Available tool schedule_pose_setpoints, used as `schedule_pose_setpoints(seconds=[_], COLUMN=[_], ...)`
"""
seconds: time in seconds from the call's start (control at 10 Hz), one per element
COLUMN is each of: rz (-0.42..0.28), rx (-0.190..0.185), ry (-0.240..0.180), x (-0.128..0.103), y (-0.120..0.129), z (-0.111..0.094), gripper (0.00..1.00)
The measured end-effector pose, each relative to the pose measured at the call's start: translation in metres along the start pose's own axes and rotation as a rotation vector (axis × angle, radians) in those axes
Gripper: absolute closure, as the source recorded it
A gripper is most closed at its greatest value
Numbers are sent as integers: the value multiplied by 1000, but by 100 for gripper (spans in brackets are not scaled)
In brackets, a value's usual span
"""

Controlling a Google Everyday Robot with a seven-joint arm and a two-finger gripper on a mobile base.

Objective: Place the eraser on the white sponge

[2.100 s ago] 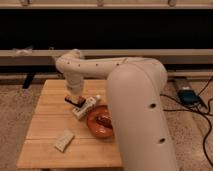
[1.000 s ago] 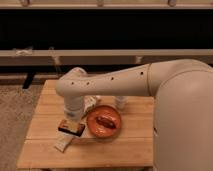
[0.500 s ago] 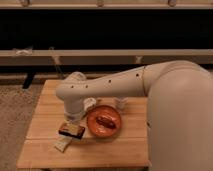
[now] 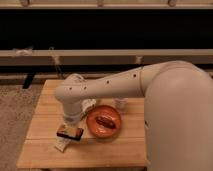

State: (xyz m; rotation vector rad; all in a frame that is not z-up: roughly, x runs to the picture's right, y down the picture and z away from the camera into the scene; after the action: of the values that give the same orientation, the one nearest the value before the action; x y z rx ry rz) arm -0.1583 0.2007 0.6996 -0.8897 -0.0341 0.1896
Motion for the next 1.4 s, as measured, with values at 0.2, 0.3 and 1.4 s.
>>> schedule_pose_setpoints(seconds=[0.2, 0.3, 1.4], rz=[-17, -23, -45], rx=[-11, -14, -11], ry=[-7, -10, -42], x=[-5, -8, -50], y=[8, 10, 17], z=[1, 2, 31], gripper=[100, 100, 79])
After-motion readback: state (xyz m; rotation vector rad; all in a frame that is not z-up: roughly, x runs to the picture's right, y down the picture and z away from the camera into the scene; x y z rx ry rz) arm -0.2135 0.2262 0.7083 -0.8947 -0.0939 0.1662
